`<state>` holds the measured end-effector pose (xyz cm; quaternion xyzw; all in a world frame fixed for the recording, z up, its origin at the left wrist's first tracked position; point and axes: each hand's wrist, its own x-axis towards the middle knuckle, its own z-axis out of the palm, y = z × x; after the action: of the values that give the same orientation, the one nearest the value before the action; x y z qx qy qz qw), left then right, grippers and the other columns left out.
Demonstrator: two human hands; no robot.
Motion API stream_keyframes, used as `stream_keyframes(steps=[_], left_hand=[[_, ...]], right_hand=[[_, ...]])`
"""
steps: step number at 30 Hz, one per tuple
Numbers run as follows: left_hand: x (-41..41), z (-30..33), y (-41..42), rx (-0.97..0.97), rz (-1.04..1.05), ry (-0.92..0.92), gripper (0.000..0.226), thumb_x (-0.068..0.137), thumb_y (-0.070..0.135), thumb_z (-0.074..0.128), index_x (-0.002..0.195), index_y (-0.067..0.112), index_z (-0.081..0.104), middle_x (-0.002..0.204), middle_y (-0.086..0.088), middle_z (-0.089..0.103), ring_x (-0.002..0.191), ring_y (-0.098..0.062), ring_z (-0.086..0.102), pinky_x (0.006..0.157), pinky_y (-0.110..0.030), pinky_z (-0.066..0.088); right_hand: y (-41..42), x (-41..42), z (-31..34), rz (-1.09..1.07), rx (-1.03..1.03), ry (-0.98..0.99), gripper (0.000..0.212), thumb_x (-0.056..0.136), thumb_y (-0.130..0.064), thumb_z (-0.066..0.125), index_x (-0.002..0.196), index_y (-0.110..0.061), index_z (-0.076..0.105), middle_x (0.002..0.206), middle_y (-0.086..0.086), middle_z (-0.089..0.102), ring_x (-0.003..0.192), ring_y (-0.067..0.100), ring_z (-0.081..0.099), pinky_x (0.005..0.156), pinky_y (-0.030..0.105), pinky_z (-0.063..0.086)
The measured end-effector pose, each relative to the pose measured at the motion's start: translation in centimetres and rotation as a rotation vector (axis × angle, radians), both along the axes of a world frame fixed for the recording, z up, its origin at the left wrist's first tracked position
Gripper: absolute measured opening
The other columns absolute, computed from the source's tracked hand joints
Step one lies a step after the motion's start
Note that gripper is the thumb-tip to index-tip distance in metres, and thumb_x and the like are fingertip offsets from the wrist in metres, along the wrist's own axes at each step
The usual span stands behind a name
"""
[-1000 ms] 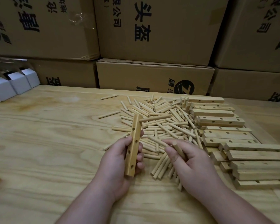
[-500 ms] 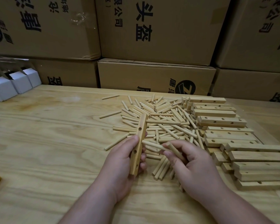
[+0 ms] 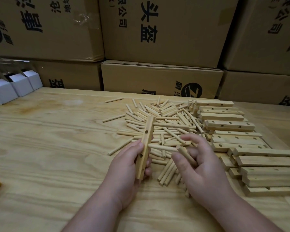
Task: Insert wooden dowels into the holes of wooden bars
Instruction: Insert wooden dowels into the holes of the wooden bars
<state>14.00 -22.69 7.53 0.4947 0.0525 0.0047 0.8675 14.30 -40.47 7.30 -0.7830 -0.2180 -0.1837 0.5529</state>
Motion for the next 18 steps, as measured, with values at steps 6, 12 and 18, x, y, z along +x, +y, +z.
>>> stream_keyframes(steps=[6,12,18], left_hand=[[0.26,0.15,0.35,-0.131,0.04,0.055,0.029,0.087,0.024,0.061,0.108,0.006,0.069,0.078,-0.007,0.06,0.06,-0.017,0.053,0.049,-0.028,0.042],[0.08,0.09,0.38,-0.107,0.01,-0.073,0.017,0.084,0.026,0.064,0.094,0.018,0.075,0.075,-0.001,0.065,0.064,-0.011,0.061,0.05,-0.025,0.051],[0.27,-0.28,0.61,-0.057,0.031,-0.135,0.035,0.087,0.027,0.066,0.12,0.017,0.073,0.101,-0.005,0.071,0.087,-0.018,0.066,0.071,-0.033,0.056]], right_hand=[[-0.25,0.06,-0.01,-0.034,-0.037,-0.025,0.015,0.091,-0.024,0.051,0.089,-0.039,0.055,0.066,-0.015,0.054,0.053,0.002,0.046,0.048,0.012,0.035],[0.0,0.23,0.0,-0.006,-0.203,-0.049,0.025,0.093,-0.027,0.06,0.115,-0.033,0.07,0.105,-0.021,0.067,0.104,0.002,0.063,0.082,0.01,0.046],[-0.02,0.25,-0.19,0.026,-0.268,-0.026,0.021,0.09,-0.028,0.062,0.106,-0.025,0.075,0.093,-0.016,0.066,0.092,0.005,0.065,0.074,0.011,0.045]])
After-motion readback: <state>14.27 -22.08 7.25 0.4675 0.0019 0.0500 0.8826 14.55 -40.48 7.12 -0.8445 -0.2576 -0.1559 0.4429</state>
